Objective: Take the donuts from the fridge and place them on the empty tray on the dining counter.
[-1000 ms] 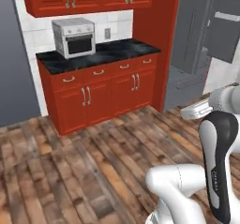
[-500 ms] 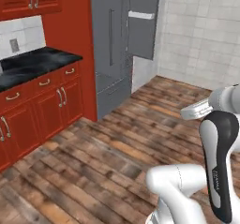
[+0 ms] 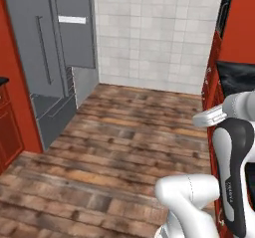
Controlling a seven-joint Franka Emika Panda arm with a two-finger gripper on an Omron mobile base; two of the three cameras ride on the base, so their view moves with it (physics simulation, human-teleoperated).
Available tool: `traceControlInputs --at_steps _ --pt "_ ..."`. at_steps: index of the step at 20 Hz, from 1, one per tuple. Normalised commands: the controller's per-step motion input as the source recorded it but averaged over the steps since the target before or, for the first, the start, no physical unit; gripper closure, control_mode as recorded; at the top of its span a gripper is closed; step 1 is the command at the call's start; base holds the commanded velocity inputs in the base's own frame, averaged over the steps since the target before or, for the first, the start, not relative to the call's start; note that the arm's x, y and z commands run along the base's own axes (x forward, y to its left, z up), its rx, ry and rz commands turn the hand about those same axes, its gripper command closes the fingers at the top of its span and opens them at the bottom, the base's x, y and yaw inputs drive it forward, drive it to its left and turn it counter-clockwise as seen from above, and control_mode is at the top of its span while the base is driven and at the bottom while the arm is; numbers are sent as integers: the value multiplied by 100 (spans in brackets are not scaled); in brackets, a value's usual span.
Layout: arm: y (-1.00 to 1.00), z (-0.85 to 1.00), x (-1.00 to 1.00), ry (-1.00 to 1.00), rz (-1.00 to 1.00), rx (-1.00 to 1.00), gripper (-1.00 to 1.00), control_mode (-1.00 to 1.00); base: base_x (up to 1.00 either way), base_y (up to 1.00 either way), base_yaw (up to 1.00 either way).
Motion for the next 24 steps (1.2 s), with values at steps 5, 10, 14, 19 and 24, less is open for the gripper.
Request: traceControlInputs --at_steps 5,10,14,19,24 --pt "0 0 0 0 0 0 -100 100 99 6 -44" --pt "0 0 0 0 0 0 -100 100 100 18 -29" --pt "0 0 0 0 0 0 -100 100 100 43 -9" --pt "0 0 0 0 0 0 -100 100 100 32 24" --pt "0 0 0 0 0 0 -100 100 100 10 50"
